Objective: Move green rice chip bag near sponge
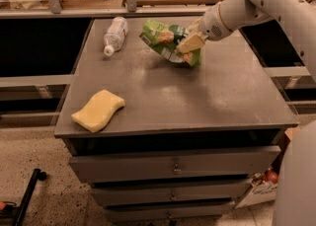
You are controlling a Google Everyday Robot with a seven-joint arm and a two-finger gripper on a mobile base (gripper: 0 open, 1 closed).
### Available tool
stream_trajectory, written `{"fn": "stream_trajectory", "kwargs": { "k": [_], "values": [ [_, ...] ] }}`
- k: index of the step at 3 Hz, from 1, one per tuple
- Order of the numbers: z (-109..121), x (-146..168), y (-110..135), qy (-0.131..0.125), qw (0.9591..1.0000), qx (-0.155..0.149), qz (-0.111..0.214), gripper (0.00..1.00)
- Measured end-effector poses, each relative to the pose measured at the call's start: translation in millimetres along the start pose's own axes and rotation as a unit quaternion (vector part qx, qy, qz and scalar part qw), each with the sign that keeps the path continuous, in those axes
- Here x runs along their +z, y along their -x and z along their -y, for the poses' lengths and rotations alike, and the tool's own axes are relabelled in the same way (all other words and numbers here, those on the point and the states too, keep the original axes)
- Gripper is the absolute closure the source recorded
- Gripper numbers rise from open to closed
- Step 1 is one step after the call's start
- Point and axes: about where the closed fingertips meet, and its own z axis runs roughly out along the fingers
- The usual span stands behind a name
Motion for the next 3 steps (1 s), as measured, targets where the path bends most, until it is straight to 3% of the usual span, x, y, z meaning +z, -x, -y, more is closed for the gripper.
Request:
{"fn": "stream_trajectory", "kwargs": {
  "k": [1,3],
  "values": [
    [-24,-11,24,0.009,0.9999,-0.013,0.004,1.0],
    [-84,-8,54,-0.016,0.9998,0.013,0.003,1.0]
  ]
}}
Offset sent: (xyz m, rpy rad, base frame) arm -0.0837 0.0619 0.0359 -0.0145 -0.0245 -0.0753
